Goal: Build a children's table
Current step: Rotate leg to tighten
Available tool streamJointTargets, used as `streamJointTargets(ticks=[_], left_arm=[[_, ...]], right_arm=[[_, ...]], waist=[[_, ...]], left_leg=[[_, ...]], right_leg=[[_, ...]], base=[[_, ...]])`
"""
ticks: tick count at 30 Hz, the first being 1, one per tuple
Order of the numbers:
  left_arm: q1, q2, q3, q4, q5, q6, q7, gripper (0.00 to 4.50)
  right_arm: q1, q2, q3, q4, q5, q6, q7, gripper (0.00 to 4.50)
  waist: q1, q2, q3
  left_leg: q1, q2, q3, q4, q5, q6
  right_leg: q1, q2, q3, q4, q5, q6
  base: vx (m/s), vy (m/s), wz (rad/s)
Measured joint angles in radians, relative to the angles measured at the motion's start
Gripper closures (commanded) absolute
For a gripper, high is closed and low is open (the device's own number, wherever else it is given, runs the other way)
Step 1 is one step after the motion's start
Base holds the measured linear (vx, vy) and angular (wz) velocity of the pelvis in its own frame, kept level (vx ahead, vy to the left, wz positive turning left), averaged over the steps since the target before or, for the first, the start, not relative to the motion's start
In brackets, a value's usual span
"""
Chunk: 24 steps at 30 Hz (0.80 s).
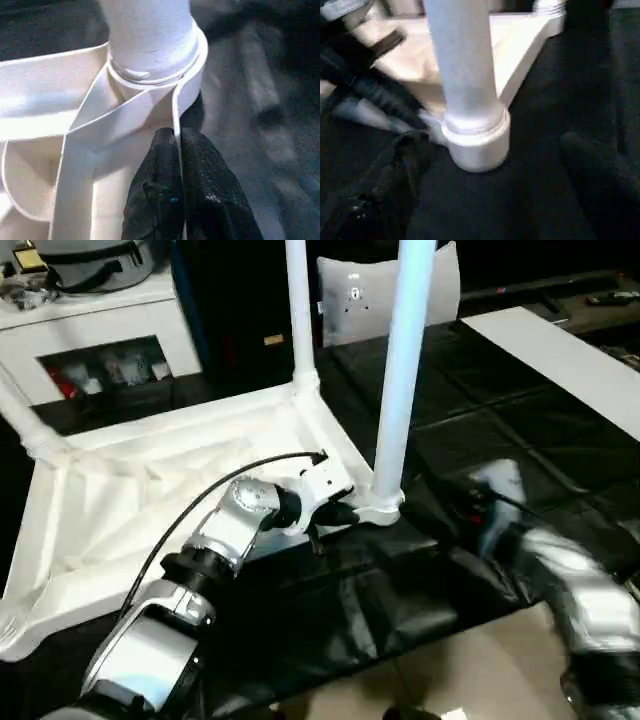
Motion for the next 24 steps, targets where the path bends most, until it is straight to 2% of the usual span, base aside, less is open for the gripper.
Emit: streamJointTargets(ticks=[3, 6, 11, 15, 19, 24], left_arm=[[0.013, 0.043, -0.005, 0.000, -0.004, -0.041, -0.068, 4.50], [0.017, 0.064, -0.025, -0.003, -0.007, -0.086, -0.148, 4.50], [0.018, 0.075, -0.069, -0.014, -0.019, -0.137, -0.261, 4.50], [0.018, 0.087, -0.089, -0.025, -0.023, -0.162, -0.322, 4.50], [0.018, 0.085, -0.101, -0.032, -0.024, -0.179, -0.348, 4.50], [0.018, 0.084, -0.105, -0.032, -0.024, -0.191, -0.351, 4.50]], right_arm=[[0.020, -0.042, 0.001, -0.008, 0.009, 0.007, 0.067, 0.08], [0.021, -0.056, 0.012, -0.033, 0.018, 0.008, 0.126, 0.08], [-0.019, -0.080, 0.073, -0.039, 0.029, -0.017, 0.212, 0.08], [-0.061, -0.071, 0.117, -0.037, 0.039, -0.012, 0.272, 0.33], [-0.104, -0.063, 0.147, -0.029, 0.042, 0.007, 0.319, 0.64], [-0.159, -0.057, 0.205, 0.044, 0.019, -0.018, 0.364, 1.08]], waist=[[-0.001, 0.000, 0.000], [0.006, 0.000, 0.000], [0.019, 0.000, 0.000], [0.023, 0.000, 0.000], [0.036, 0.000, 0.000], [0.040, -0.001, -0.001]], left_leg=[[0.004, 0.000, 0.002, -0.001, 0.000, 0.000], [0.004, 0.000, 0.003, -0.002, 0.000, 0.000], [0.004, 0.000, 0.009, -0.002, 0.001, 0.002], [0.005, -0.001, 0.014, -0.002, 0.002, 0.004], [0.005, 0.000, 0.015, -0.002, 0.002, 0.004], [0.005, 0.001, 0.016, -0.003, 0.002, 0.004]], right_leg=[[0.003, 0.000, 0.001, -0.002, 0.000, 0.000], [0.005, 0.000, 0.002, -0.006, 0.000, 0.001], [0.008, 0.000, 0.010, -0.011, 0.000, 0.001], [0.008, -0.001, 0.014, -0.011, 0.001, 0.000], [0.007, 0.000, 0.015, -0.010, 0.001, 0.000], [0.007, 0.000, 0.015, -0.009, 0.001, 0.000]], base=[[0.000, 0.000, 0.00], [0.000, 0.000, 0.00], [0.000, 0.000, 0.00], [0.000, 0.000, 0.00], [0.000, 0.000, 0.00], [0.000, 0.000, 0.00]])
